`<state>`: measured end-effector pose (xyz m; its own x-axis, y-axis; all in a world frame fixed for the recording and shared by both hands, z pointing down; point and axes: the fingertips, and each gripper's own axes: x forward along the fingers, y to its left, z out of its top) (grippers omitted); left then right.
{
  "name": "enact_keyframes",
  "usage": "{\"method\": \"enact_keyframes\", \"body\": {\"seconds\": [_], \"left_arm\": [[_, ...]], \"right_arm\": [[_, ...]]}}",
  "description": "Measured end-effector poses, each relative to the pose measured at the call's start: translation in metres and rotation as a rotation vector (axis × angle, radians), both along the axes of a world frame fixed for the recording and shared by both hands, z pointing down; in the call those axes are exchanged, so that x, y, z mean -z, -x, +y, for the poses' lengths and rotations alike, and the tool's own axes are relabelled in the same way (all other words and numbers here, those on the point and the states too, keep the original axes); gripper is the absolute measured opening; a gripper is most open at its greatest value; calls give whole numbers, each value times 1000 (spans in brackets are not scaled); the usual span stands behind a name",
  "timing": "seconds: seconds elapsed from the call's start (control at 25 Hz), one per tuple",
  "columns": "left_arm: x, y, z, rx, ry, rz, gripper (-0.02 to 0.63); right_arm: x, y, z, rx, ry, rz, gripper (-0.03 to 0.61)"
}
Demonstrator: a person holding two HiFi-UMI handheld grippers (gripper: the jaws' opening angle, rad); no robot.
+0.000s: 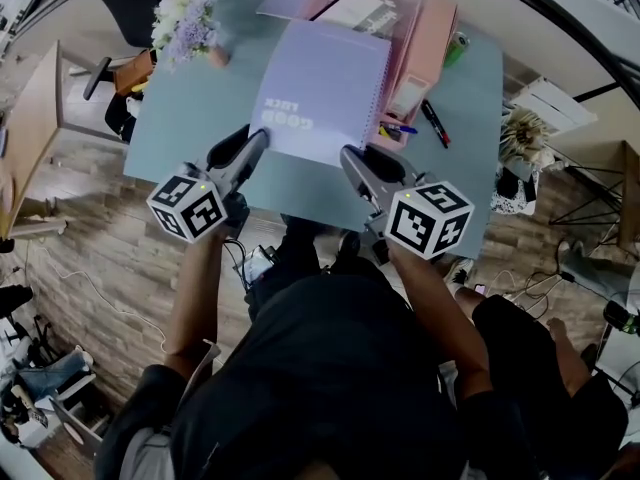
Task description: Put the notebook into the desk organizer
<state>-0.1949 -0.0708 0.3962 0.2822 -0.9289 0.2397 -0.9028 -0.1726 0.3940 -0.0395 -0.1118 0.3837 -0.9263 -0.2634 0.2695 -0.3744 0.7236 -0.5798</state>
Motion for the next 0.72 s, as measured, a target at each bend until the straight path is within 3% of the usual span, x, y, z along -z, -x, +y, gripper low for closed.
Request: {"method": "enact_keyframes", "body": {"seconds": [0.72], "left_arm": [[5,-11,51,49,4,-24,158]], "right_arm": [[6,-9,44,72,-56,3,95]]}}
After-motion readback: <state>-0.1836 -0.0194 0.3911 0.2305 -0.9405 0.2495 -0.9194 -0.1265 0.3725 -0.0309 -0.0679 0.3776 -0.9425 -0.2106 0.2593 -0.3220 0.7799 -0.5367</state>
